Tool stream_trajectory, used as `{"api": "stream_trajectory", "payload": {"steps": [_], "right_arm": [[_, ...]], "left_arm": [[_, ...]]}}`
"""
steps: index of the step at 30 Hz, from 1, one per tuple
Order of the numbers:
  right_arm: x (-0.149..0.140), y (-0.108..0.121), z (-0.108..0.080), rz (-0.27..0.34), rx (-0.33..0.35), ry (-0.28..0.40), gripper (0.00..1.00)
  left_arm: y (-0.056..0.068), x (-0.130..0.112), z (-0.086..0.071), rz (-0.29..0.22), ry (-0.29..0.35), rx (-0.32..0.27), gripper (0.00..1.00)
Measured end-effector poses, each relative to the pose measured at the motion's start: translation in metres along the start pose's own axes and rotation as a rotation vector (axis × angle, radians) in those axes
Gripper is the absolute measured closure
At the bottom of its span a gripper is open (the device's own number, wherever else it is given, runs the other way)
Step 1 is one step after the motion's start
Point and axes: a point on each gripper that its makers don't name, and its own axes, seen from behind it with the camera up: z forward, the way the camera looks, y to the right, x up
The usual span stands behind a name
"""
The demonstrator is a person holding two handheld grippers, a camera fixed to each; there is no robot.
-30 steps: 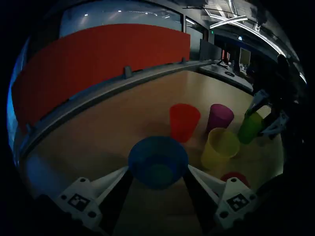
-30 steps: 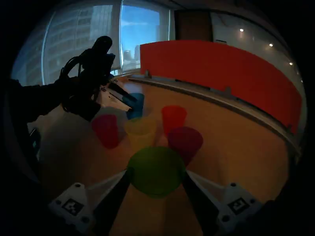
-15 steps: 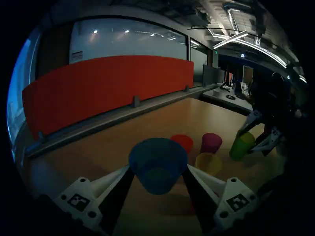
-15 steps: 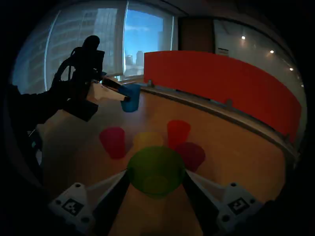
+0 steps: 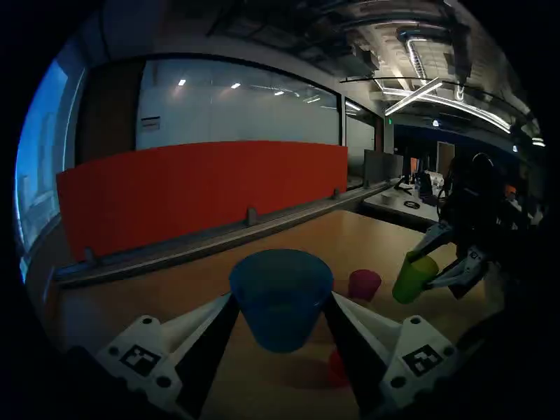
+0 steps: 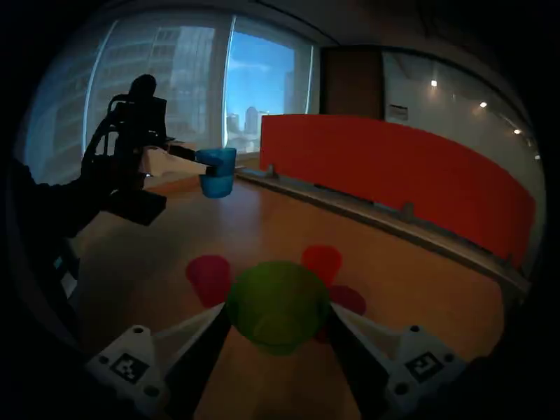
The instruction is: Pour water
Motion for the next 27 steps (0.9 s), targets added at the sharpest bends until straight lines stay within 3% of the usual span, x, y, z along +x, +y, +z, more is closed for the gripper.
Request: {"api": "stream_trajectory", "payload": {"steps": [12,27], "right_arm": [[0.033,-0.001,-0.003,0.006,-0.014,0.098,0.08],[0.060,-0.006,-0.007,-0.011,-0.023,0.180,0.08]], "left_arm": [[0.006,0.010,-0.028,0.010,0.035,0.022,0.17],[0.018,0.021,-0.051,0.035,0.093,0.024,0.17]]}}
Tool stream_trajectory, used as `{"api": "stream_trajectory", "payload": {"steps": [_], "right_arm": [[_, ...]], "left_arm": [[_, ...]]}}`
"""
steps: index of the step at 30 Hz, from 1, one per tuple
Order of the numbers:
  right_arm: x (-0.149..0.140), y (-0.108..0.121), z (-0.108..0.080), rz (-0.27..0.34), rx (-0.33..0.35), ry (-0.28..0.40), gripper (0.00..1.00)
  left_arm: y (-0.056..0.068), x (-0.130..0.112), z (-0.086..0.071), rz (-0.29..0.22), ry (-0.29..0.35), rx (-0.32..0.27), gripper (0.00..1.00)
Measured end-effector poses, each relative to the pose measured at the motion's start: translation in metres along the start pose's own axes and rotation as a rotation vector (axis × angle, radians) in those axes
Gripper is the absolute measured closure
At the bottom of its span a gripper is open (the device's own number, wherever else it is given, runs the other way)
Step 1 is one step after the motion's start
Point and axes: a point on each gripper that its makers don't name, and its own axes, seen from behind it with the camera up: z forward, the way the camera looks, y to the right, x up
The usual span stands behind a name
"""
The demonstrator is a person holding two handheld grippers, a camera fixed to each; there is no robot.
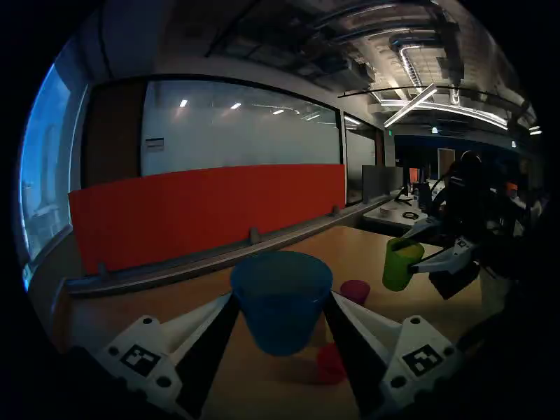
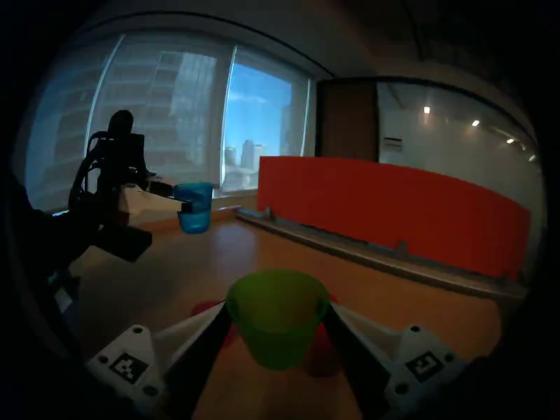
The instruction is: Pour water
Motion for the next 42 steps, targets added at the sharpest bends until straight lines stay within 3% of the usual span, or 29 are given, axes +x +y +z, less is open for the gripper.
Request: {"api": "stream_trajectory", "payload": {"steps": [23,35,42], "right_arm": [[0.025,-0.018,0.005,-0.007,0.044,0.049,0.09],[0.036,-0.035,0.015,-0.008,0.085,0.066,0.08],[0.041,-0.042,0.019,0.002,0.109,0.082,0.09]], "left_arm": [[0.007,0.028,-0.025,0.016,0.124,0.024,0.17],[0.011,0.038,-0.032,0.095,0.158,0.053,0.17],[0.011,0.051,-0.035,0.166,0.177,0.073,0.17]]}}
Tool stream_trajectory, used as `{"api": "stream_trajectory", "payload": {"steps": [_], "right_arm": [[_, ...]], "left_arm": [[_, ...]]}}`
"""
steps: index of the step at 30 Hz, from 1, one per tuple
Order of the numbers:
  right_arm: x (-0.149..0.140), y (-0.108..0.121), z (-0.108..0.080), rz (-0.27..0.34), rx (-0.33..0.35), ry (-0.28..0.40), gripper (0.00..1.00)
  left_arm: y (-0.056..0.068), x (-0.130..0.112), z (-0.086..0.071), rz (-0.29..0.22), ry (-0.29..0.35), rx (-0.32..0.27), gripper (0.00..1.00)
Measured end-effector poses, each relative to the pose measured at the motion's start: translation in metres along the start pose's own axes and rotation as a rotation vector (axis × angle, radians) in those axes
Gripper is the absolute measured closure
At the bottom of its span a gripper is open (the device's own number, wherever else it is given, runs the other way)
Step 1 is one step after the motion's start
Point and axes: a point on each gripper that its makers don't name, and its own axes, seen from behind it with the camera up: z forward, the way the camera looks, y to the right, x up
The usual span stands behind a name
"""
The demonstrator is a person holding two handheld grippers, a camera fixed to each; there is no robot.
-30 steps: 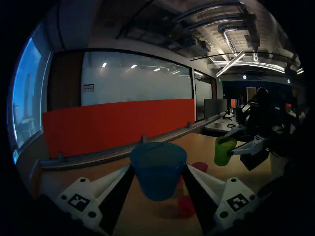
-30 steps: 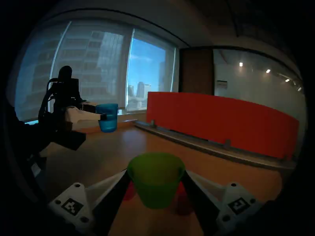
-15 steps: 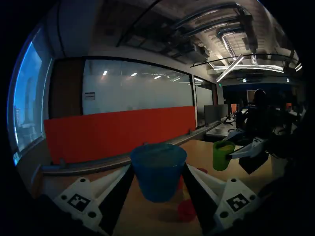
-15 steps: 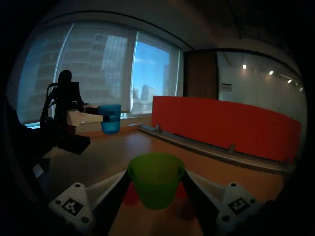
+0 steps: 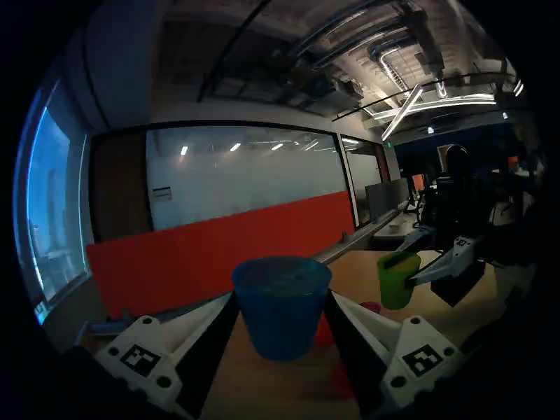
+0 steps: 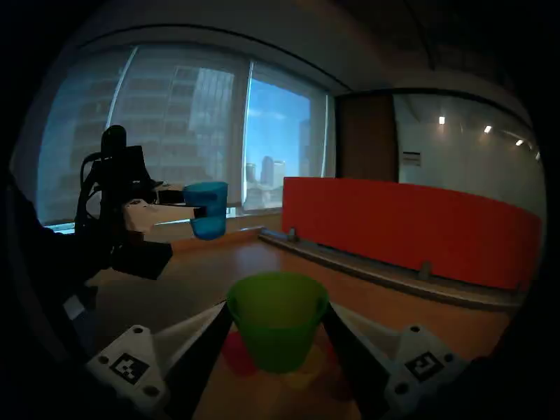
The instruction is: Pour water
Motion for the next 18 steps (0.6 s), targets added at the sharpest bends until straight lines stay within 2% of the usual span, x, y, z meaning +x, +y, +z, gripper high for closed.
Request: {"api": "stream_trajectory", "payload": {"steps": [6,12,18], "right_arm": [[0.002,-0.006,0.004,0.005,0.018,0.010,0.09],[0.006,-0.014,0.010,0.009,0.040,0.020,0.08],[0.008,-0.021,0.015,0.000,0.058,0.025,0.09]], "left_arm": [[0.002,0.010,0.000,0.085,0.004,0.006,0.17],[0.007,0.019,0.002,0.147,0.010,0.007,0.17],[0.004,0.029,0.006,0.215,0.014,0.021,0.17]]}}
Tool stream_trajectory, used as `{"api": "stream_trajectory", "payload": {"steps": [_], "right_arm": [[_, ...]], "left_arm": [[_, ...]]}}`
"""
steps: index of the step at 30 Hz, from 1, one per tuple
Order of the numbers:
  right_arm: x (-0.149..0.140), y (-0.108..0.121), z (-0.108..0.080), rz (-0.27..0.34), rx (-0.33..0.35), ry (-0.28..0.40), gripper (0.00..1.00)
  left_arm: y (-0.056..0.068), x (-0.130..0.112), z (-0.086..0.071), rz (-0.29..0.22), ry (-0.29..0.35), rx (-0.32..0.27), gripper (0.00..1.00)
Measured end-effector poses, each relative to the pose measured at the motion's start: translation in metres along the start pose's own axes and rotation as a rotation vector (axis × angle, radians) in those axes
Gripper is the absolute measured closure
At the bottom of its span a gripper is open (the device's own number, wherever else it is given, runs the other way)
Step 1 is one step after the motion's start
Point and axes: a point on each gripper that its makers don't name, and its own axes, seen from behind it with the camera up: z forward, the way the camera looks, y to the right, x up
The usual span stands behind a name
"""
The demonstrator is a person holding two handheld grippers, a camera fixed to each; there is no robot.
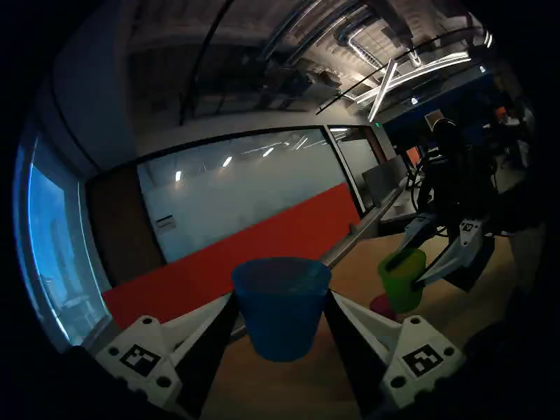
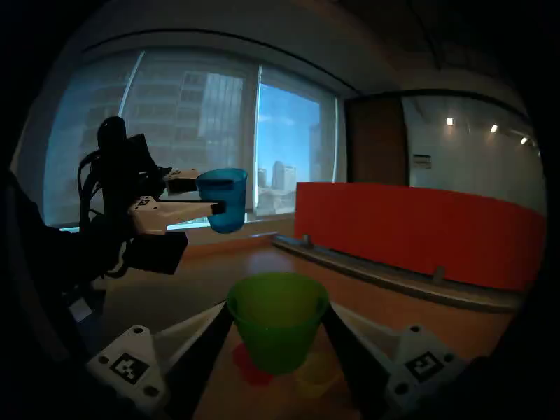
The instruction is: Pour water
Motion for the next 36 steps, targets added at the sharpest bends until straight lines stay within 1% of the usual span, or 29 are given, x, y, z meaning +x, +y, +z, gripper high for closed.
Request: {"api": "stream_trajectory", "payload": {"steps": [3,13,24,30,36], "right_arm": [[0.000,-0.003,0.003,-0.003,0.010,0.002,0.09],[-0.001,-0.014,0.013,0.000,0.041,0.002,0.09],[-0.005,-0.023,0.022,0.007,0.070,-0.003,0.09],[-0.007,-0.028,0.027,0.008,0.085,-0.005,0.09],[-0.007,-0.033,0.032,0.009,0.100,-0.007,0.09]], "left_arm": [[-0.001,0.004,0.001,0.036,0.002,0.005,0.17],[0.003,0.016,0.005,0.149,0.007,0.006,0.17],[0.002,0.026,0.009,0.246,0.003,0.013,0.17],[0.005,0.033,0.009,0.286,0.010,0.003,0.17],[0.008,0.040,0.011,0.342,0.012,-0.002,0.17]]}}
